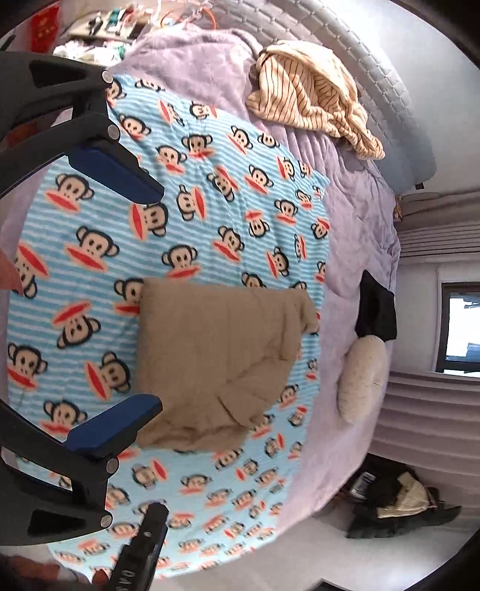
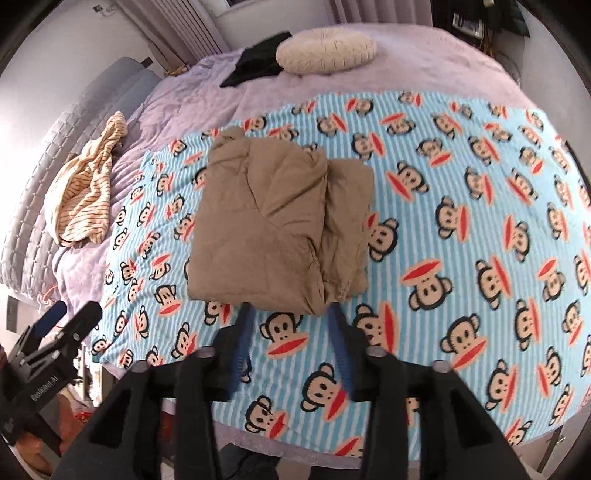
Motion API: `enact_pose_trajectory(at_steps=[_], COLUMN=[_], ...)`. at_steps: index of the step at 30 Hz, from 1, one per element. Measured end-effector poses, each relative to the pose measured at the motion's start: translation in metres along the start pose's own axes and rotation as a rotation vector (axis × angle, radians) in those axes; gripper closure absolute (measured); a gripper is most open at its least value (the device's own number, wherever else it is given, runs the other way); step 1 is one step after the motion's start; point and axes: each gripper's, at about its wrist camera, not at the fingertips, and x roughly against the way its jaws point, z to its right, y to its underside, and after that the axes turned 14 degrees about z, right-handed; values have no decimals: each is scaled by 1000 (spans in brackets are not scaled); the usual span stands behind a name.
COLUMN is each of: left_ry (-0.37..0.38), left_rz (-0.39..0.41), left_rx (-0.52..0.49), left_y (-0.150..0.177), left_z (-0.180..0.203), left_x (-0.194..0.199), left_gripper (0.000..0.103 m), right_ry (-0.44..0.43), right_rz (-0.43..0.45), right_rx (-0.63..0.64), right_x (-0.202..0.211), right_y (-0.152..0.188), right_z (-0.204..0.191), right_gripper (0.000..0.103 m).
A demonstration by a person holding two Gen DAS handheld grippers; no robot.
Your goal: Fold large clothes
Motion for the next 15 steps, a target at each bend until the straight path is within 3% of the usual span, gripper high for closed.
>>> enact_pose_trajectory(at_steps=[2,10,13,15], left_ry=[-6,21,31,27], left_rz=[10,39,32,42], left_rx=[-10,-53,-63,-67], left_y=[-6,-30,-37,-40], left_z=[-3,-23,-25,-24], left_x=[2,9,6,8], left_gripper=[0,0,0,0], right_ry=[15,94,127,146], right_rz=[34,160,204,222], right_rx=[26,33,29,34], right_x=[9,30,36,37], right_y=[-4,-21,-27,-31], right_z=[-7,-37,-45,-50], right_gripper=[23,17,0,0])
